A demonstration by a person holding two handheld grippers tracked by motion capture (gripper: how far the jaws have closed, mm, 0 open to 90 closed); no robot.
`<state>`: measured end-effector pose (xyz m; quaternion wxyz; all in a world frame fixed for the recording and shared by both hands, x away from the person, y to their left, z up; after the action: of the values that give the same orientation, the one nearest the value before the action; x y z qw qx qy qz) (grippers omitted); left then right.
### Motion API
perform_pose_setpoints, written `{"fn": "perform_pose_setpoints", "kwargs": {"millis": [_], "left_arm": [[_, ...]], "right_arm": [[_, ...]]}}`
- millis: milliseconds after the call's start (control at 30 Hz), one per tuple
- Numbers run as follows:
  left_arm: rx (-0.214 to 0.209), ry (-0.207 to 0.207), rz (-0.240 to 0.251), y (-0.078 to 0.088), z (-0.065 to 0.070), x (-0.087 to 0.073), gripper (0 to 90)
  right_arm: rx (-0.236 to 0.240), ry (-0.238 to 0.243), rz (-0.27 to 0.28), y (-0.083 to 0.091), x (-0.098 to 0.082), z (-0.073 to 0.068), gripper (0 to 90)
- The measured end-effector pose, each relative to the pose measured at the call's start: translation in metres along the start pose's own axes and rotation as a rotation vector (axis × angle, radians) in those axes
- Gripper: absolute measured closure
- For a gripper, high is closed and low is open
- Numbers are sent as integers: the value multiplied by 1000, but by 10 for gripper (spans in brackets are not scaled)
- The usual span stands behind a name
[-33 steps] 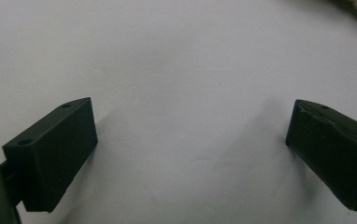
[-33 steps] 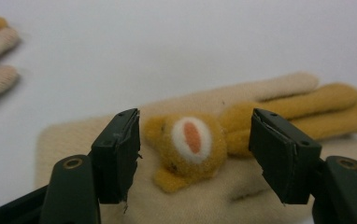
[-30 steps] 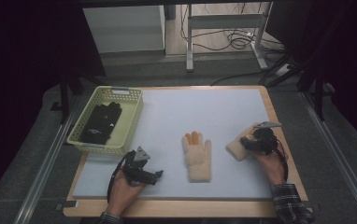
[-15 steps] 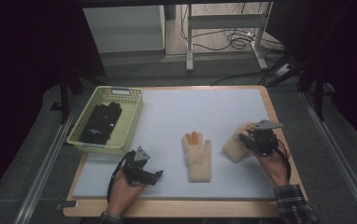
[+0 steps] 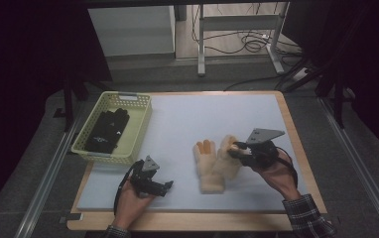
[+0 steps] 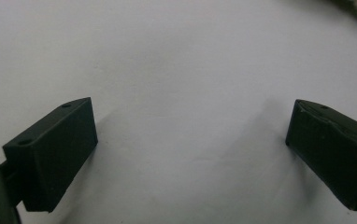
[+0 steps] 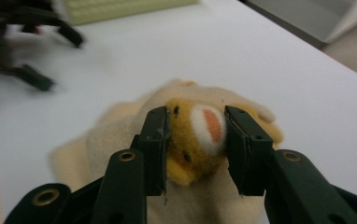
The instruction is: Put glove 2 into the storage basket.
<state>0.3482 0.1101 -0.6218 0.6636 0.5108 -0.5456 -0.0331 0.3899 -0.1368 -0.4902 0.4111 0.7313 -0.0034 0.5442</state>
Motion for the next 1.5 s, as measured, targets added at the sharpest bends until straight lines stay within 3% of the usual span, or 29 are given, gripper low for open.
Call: {"fn": "perform_pose_setpoints", "kwargs": {"millis": [33, 67, 133, 267, 400, 433, 533, 633, 700, 800, 933, 1000, 1133, 1167, 1233, 1267, 1300, 1333, 1433, 1500], "left_arm": [[0, 0, 0, 0, 0, 0, 22], [-1, 3, 0, 0, 0, 0, 22], [-1, 2, 1, 0, 0, 0, 22], [2, 2, 1, 0, 0, 0, 22], [-1, -5, -3, 0, 0, 0, 23], [-1, -5, -3, 0, 0, 0, 23], [-1, -5, -3, 0, 0, 0, 23], [-1, -5, -4, 0, 0, 0, 23], [-1, -5, -3, 0, 0, 0, 22], [-2, -2, -3, 0, 0, 0, 22], [-2, -2, -3, 0, 0, 0, 22], [-1, -2, -3, 0, 0, 0, 22], [-1, -2, -3, 0, 0, 0, 22], [-1, -2, -3, 0, 0, 0, 22], [-2, -2, -3, 0, 0, 0, 23], [-1, -2, -2, 0, 0, 0, 23], [-1, -2, -2, 0, 0, 0, 23], [-2, -2, -3, 0, 0, 0, 23], [-2, -2, -3, 0, 0, 0, 23], [-2, -2, -3, 0, 0, 0, 22]], "right_arm": [[0, 0, 0, 0, 0, 0, 609], [35, 38, -11, -9, 3, -12, 609], [62, 74, -31, -23, 4, -22, 609], [94, 107, -90, -56, -5, -34, 605], [113, 65, -178, -79, -25, -33, 528], [123, 23, -200, -87, -37, -31, 435], [125, -25, -168, -80, -35, -28, 359], [82, -68, -110, -65, -24, -16, 357], [27, -132, -96, -58, -20, -2, 466], [-36, -185, -82, -57, -17, 14, 642], [-69, -208, -91, -75, -15, 21, 664], [-93, -214, -89, -85, -13, 24, 617], [-139, -286, -114, -113, -14, 36, 511], [-137, -309, -134, -120, -18, 38, 521], [-123, -343, -166, -130, -25, 38, 654], [-125, -343, -175, -133, -28, 37, 737], [-125, -343, -175, -133, -28, 37, 737], [-133, -322, -156, -134, -27, 34, 829], [-163, -249, -130, -127, -20, 31, 842], [-159, -245, -109, -124, -15, 29, 841]]}}
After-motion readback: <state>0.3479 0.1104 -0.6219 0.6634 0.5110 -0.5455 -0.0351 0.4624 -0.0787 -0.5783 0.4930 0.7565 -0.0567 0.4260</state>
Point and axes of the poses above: each handheld gripper's, and its own axes: y roughly backward along the jaws, x roughly out of its top, z roughly to its right, the point moved 10 cm from there along -y, roughly forward along the jaws, and after that the axes turned 13 degrees about -y, right-handed, at the moved point
